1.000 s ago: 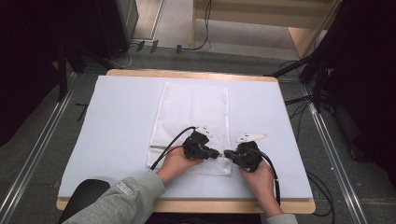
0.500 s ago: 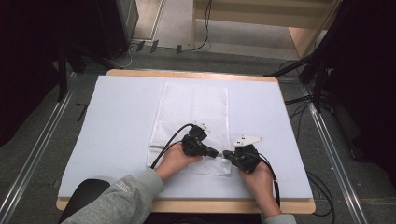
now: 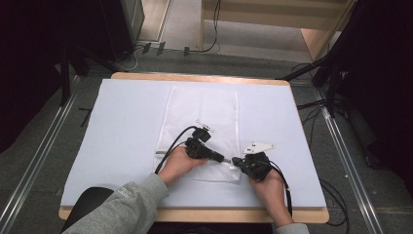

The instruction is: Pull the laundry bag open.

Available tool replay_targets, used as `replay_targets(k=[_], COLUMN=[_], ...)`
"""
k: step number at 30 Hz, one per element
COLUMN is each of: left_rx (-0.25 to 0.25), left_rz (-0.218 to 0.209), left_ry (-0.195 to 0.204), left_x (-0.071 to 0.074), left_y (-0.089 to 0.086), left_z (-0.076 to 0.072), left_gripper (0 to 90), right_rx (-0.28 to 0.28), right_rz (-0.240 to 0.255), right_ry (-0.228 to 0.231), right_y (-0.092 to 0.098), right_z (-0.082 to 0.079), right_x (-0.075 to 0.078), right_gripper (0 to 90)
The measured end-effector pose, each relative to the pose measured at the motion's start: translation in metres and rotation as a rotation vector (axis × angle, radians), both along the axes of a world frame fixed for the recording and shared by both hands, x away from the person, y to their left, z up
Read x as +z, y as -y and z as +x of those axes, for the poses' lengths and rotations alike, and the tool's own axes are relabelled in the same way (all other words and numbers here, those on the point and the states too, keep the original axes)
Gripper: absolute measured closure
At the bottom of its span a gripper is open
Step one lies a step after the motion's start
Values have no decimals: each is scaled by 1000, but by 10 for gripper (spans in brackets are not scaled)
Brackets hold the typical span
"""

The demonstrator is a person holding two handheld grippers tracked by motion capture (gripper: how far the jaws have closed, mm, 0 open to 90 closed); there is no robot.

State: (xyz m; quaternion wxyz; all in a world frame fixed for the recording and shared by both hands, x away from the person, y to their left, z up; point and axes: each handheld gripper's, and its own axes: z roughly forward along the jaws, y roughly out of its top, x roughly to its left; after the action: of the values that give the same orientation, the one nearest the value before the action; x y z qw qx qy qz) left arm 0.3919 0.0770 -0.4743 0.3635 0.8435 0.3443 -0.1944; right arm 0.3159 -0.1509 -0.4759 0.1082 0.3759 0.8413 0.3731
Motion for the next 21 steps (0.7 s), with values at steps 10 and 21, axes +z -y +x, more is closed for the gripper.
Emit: replay_targets(k=[10,21], left_rx=[-23,-34], left_rz=[3,26], left_ry=[-30,-38], left_x=[2,3], left_y=[-6,-11], left_z=[-1,-1], left_gripper=[881,881], right_rx=[8,14], right_rz=[30,31], right_ry=[-12,-11], right_y=[4,5], right_z=[2,2], right_x=[-1,-2], right_gripper=[900,900])
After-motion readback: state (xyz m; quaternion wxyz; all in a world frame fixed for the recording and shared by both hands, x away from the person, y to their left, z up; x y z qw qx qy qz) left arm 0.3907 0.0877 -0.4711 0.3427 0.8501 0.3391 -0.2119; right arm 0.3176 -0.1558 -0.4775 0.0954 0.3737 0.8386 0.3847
